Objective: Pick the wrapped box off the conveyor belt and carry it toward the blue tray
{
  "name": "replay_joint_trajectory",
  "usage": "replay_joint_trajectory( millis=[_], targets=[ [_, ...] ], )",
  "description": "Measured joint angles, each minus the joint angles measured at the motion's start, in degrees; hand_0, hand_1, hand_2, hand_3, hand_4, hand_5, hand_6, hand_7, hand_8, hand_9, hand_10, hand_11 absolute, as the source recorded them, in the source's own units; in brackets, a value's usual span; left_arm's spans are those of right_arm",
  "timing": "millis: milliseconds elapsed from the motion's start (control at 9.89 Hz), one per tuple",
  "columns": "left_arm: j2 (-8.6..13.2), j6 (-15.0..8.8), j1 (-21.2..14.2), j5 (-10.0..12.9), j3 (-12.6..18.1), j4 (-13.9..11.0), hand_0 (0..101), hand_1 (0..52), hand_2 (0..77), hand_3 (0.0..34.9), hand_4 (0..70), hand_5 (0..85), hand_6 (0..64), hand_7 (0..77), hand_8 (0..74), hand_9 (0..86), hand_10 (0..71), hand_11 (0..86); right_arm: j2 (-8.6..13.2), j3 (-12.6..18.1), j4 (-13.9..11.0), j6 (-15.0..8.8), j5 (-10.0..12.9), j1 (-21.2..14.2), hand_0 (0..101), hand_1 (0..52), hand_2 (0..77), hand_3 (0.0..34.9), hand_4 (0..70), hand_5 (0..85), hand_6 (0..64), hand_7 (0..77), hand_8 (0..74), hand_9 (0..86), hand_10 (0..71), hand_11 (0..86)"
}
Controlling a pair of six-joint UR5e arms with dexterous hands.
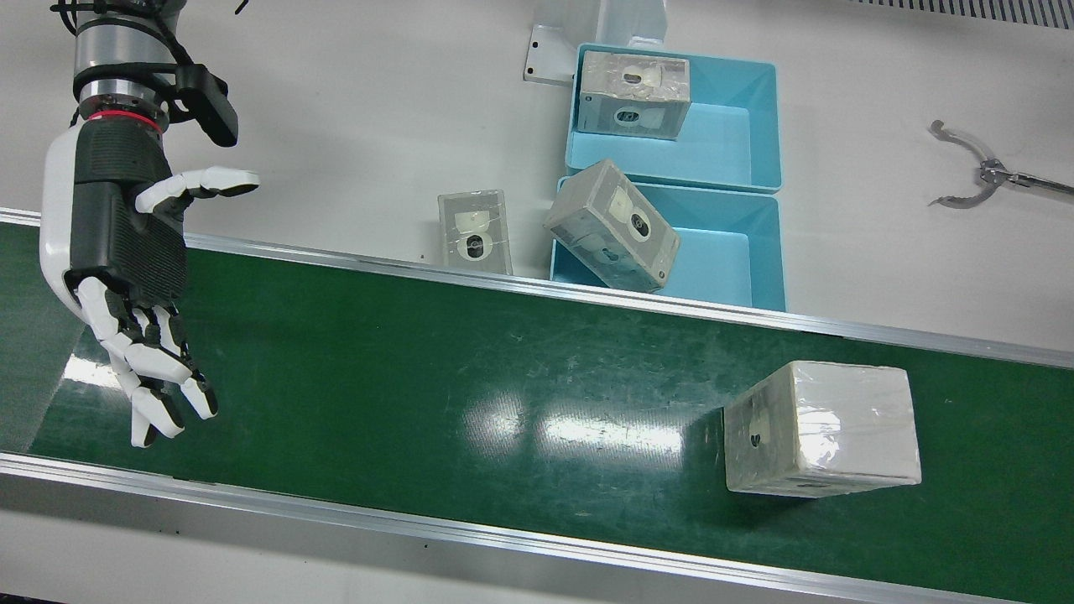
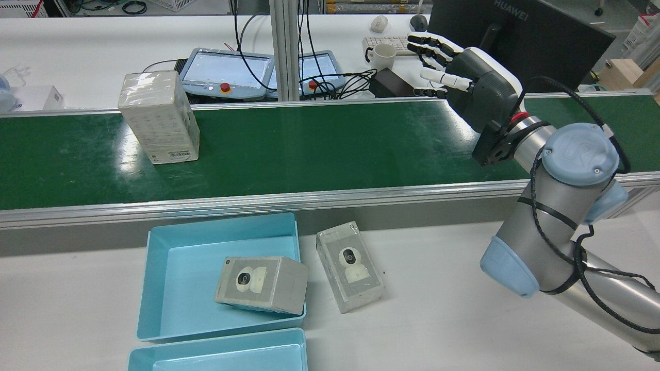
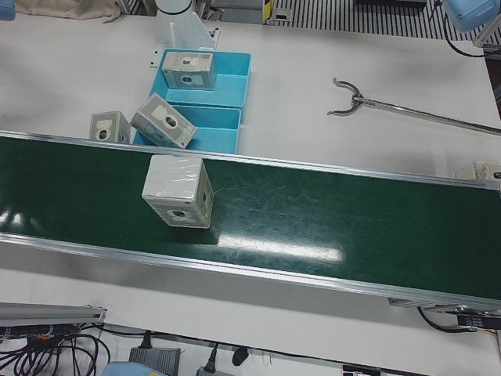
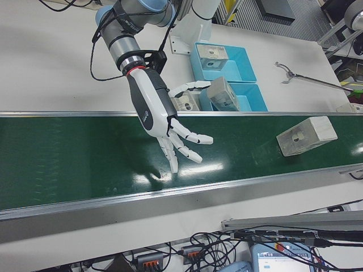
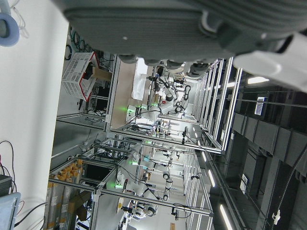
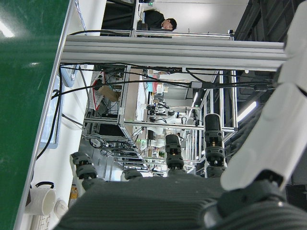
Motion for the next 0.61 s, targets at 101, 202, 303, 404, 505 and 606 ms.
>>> replay_joint_trajectory(
  millis=[101, 202, 303, 404, 505, 606],
  targets=[
    [0.0, 0.0, 0.0, 0.0, 0.0, 0.0, 0, 0.0, 1.1, 0.0, 0.0, 0.5, 0.0, 0.5, 0.5, 0.0, 0.0, 0.0, 0.01, 0.0, 0.0, 0.0, 0.0, 0.06, 38, 7.1, 14.7, 30.0, 17.5, 20.7, 0.0, 15.3, 0.0, 1.6, 6.5, 9.8],
    [0.0, 0.0, 0.0, 0.0, 0.0, 0.0, 0, 0.0, 1.1, 0.0, 0.0, 0.5, 0.0, 0.5, 0.5, 0.0, 0.0, 0.0, 0.0, 0.0, 0.0, 0.0, -0.01, 0.08, 38, 7.1, 14.7, 30.1, 17.5, 20.7, 0.0, 15.3, 0.0, 1.6, 6.5, 9.8],
    [0.0, 0.0, 0.0, 0.0, 0.0, 0.0, 0, 0.0, 1.1, 0.0, 0.0, 0.5, 0.0, 0.5, 0.5, 0.0, 0.0, 0.0, -0.03, 0.01, 0.0, 0.02, -0.01, 0.13, 38, 7.1, 14.7, 30.1, 15.8, 19.6, 0.0, 15.3, 0.0, 1.1, 6.5, 9.8],
    [0.0, 0.0, 0.0, 0.0, 0.0, 0.0, 0, 0.0, 1.1, 0.0, 0.0, 0.5, 0.0, 0.5, 0.0, 0.5, 0.0, 0.0, -0.08, 0.01, 0.0, 0.05, -0.01, 0.17, 38, 7.1, 14.7, 30.0, 15.8, 19.6, 0.0, 15.8, 0.0, 1.6, 6.5, 9.8],
    [0.0, 0.0, 0.0, 0.0, 0.0, 0.0, 0, 0.0, 1.1, 0.0, 0.0, 0.5, 0.0, 0.5, 0.5, 0.0, 0.5, 0.0, -0.11, 0.01, 0.0, 0.07, -0.01, 0.18, 38, 7.1, 14.7, 30.0, 15.8, 19.6, 0.0, 15.8, 0.0, 1.6, 6.5, 9.8],
    [0.0, 0.0, 0.0, 0.0, 0.0, 0.0, 0, 0.0, 1.1, 0.0, 0.0, 0.5, 0.0, 0.5, 0.5, 0.0, 0.5, 0.0, -0.13, 0.0, 0.0, 0.08, -0.01, 0.2, 38, 7.1, 14.7, 30.1, 15.8, 18.0, 0.0, 15.3, 0.0, 1.6, 6.5, 9.8]
  ],
)
